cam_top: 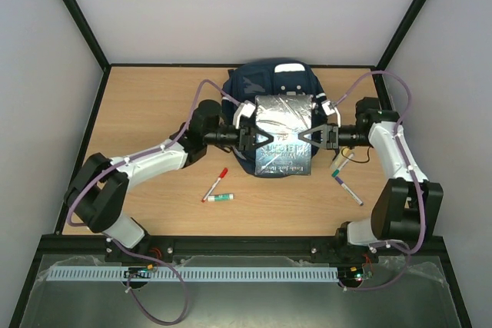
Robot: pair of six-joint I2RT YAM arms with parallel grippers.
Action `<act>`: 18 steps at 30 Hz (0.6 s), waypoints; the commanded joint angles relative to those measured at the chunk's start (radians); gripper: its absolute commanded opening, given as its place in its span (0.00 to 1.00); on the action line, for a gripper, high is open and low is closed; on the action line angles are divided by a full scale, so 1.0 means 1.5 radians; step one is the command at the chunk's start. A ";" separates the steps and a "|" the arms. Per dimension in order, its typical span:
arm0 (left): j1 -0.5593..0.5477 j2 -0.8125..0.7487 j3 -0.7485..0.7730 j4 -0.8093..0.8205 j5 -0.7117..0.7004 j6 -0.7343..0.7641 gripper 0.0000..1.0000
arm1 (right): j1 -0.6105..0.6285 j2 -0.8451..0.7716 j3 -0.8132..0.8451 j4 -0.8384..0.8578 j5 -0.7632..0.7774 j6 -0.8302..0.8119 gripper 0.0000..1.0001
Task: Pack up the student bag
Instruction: Pick up the book from the center of the board.
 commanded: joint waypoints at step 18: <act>0.007 -0.034 0.052 0.179 -0.015 -0.190 0.07 | 0.000 0.058 -0.005 0.028 -0.104 0.072 0.67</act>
